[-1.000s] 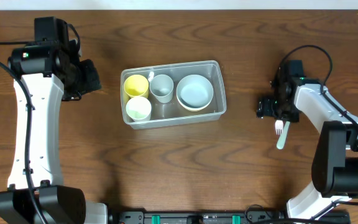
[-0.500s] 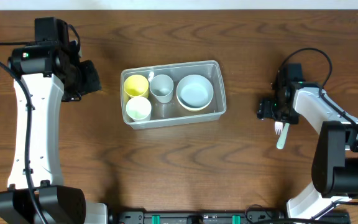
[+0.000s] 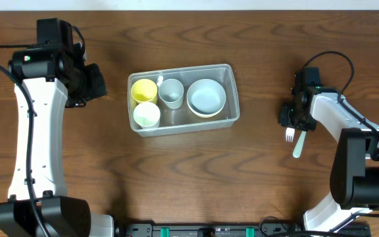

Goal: Pack container
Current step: 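Lower the right gripper to the pink fork and grasp it, then carry the pink fork into the container and release it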

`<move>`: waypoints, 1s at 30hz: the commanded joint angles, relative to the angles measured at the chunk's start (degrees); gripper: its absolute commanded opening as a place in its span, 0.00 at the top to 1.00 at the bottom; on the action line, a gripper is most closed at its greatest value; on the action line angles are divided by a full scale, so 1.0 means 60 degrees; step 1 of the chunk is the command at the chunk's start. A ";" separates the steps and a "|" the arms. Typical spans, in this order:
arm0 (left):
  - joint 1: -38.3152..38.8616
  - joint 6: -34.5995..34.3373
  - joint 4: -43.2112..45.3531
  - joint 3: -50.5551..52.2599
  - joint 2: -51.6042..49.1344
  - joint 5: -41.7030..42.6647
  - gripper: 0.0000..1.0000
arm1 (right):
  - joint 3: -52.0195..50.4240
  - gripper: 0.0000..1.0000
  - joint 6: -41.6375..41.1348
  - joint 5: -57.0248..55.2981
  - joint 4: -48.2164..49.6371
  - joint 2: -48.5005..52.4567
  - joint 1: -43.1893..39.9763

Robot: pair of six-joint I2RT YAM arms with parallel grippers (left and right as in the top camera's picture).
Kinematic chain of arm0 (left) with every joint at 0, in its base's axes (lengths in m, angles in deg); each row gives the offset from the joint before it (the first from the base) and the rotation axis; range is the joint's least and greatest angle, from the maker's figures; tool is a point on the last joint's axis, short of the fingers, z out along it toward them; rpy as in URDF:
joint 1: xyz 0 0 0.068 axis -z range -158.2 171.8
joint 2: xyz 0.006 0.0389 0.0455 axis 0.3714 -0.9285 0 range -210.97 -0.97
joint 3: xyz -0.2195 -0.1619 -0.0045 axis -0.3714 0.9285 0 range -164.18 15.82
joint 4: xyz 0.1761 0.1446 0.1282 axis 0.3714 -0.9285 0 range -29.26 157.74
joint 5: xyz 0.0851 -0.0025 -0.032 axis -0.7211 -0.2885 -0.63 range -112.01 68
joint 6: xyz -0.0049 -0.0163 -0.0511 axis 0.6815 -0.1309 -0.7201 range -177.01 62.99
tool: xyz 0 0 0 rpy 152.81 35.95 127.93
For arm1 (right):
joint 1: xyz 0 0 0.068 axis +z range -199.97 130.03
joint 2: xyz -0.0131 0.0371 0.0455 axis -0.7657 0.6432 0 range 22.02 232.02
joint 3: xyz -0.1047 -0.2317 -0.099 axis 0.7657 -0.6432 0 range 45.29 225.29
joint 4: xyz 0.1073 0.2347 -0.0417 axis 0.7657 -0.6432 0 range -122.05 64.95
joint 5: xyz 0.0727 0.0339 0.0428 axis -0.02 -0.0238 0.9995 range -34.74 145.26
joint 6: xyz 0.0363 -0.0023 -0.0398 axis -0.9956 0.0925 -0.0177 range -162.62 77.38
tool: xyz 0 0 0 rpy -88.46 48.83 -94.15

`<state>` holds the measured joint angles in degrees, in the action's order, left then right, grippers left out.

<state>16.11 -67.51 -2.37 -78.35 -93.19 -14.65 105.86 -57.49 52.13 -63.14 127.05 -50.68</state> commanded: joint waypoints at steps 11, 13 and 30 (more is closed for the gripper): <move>0.0004 -0.0022 -0.0066 0.0036 -0.0044 0.0025 0.53 | -0.0066 0.80 -0.0390 -0.0273 0.0178 -0.0127 0.0040; 0.0004 -0.0022 -0.0069 0.0036 -0.0044 0.0025 0.53 | -0.0066 0.81 -0.0412 -0.0273 0.0240 -0.0127 0.0040; 0.0004 -0.0018 -0.0062 0.0036 -0.0044 0.0022 0.53 | -0.0066 0.92 -0.0528 -0.0517 0.0419 -0.0127 0.0040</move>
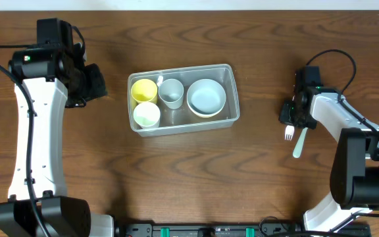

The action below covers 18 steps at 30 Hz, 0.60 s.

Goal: Pack container
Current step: 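Carry the pink fork into the container and release it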

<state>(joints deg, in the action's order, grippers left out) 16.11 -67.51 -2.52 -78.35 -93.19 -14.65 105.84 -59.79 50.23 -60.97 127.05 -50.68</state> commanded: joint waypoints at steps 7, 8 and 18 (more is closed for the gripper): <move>0.0004 -0.0018 -0.0036 0.0036 -0.0044 0.0025 0.53 | 0.0022 0.99 -0.0127 0.0095 0.0339 -0.0215 0.0058; 0.0004 -0.0018 -0.0036 0.0036 -0.0044 0.0022 0.53 | 0.0106 0.99 0.0004 0.0324 0.0350 -0.0284 0.0066; 0.0004 0.0055 -0.0040 0.0036 -0.0044 0.0022 0.53 | 0.3282 0.99 0.3636 0.2426 -0.1173 -0.2758 0.1111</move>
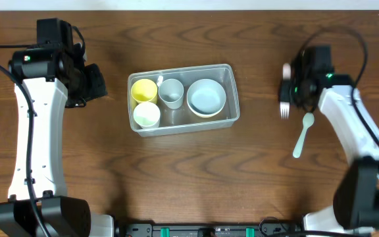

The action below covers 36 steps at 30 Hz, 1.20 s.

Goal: Pack container
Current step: 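Carry the pink fork into the container and release it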

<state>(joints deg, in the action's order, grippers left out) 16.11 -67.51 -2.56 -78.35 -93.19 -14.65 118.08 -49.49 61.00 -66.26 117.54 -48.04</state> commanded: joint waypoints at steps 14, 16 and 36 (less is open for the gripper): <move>0.0004 0.0055 -0.0033 0.0036 -0.0044 0.0022 0.53 | 0.2044 0.99 0.8816 0.0627 -0.1734 -0.0987 0.4725; 0.0004 0.0055 -0.0033 0.0036 -0.0044 0.0022 0.53 | 0.2044 0.99 0.9143 0.0627 -0.1734 -0.0554 0.4929; 0.0004 0.0055 -0.0022 0.0036 -0.0044 0.0022 0.53 | 0.2044 0.65 0.9366 0.0579 -0.1009 0.2186 0.5632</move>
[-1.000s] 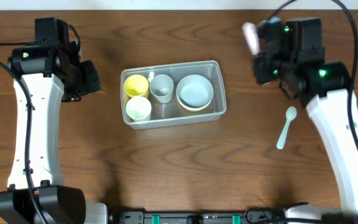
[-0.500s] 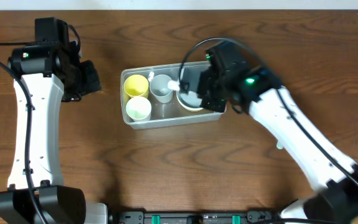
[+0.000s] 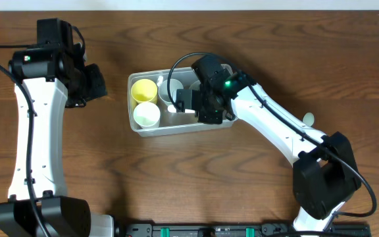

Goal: Pack container
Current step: 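Carry the pink fork into the container and release it, then move the right gripper back and grasp the light blue spoon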

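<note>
A clear plastic container (image 3: pixel 151 130) sits mid-table holding a yellow cup (image 3: pixel 143 90), a white cup (image 3: pixel 146 115) and a grey cup (image 3: pixel 170 88). My right arm reaches over it and covers most of the pale bowl inside. The right gripper (image 3: pixel 183 107) hangs low over the container's middle, beside the grey cup, shut on a white fork (image 3: pixel 176 108), of which only a small end shows. A pale green spoon (image 3: pixel 307 118) lies on the table to the right, mostly hidden behind the arm. My left gripper (image 3: pixel 92 83) hovers left of the container; its fingers are too dark to read.
The wooden table (image 3: pixel 189 178) carries nothing else. The right arm stretches diagonally from the lower right across to the container. The left arm stands along the left side. A black rail runs along the front edge.
The right gripper, holding the white fork, went from above the table at the right to over the container's middle. The spoon stayed on the table. The left arm has not moved.
At first the right gripper sat low over the fork and spoon lying together at the right. Then it held the white fork lifted, leaving the spoon behind. Now the fork is over the container's inside.
</note>
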`<move>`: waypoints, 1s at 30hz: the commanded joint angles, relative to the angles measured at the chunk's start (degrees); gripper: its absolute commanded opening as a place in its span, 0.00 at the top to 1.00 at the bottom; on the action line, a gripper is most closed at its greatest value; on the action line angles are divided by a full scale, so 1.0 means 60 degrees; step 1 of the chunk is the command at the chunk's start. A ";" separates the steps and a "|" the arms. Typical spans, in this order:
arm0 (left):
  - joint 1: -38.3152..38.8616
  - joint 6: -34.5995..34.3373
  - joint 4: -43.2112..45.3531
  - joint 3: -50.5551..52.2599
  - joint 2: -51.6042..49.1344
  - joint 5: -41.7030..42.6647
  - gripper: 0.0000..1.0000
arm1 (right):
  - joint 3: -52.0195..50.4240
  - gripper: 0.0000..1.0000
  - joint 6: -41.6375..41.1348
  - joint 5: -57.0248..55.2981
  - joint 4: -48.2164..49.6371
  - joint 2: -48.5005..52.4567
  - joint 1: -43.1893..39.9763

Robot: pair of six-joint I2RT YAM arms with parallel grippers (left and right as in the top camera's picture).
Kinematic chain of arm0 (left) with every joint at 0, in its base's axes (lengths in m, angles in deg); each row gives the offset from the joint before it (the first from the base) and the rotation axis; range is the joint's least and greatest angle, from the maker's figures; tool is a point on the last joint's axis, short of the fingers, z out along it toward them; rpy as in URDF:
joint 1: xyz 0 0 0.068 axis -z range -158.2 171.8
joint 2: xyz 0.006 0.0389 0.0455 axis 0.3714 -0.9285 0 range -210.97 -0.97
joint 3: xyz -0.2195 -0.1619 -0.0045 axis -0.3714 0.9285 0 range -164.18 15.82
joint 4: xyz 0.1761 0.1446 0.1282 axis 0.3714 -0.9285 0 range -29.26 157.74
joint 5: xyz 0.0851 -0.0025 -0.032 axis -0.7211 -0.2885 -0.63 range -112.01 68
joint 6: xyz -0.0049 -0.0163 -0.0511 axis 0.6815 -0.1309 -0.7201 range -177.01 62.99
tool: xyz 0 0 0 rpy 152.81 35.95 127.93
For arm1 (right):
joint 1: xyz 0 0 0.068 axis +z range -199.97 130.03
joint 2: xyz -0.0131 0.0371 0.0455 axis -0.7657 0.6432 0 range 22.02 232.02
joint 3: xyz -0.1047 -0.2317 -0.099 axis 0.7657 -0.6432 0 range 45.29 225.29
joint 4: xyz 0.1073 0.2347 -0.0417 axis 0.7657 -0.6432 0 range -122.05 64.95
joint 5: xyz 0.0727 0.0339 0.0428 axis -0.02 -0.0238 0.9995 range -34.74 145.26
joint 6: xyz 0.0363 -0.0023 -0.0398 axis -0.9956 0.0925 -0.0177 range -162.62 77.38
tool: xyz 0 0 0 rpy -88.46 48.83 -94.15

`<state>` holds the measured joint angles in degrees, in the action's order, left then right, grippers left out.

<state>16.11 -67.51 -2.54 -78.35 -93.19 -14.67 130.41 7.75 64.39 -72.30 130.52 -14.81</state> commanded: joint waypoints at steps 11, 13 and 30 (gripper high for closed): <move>0.0004 0.0051 -0.0025 0.0036 -0.0044 0.0025 0.53 | 0.0127 0.56 -0.3118 -0.0313 0.0051 -0.1497 -0.0597; 0.0004 0.0055 -0.0022 0.0036 -0.0044 0.0025 0.53 | 0.0127 0.54 -0.4404 -0.0503 0.0026 -0.2131 -0.1056; 0.0004 0.0047 -0.0033 0.0036 -0.0044 0.0029 0.53 | -0.1067 0.01 -1.1610 -0.1683 -0.1927 -0.2382 -0.7719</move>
<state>16.11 -67.51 -2.56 -78.35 -93.19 -14.65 127.07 -56.77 54.36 -83.90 112.56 -59.93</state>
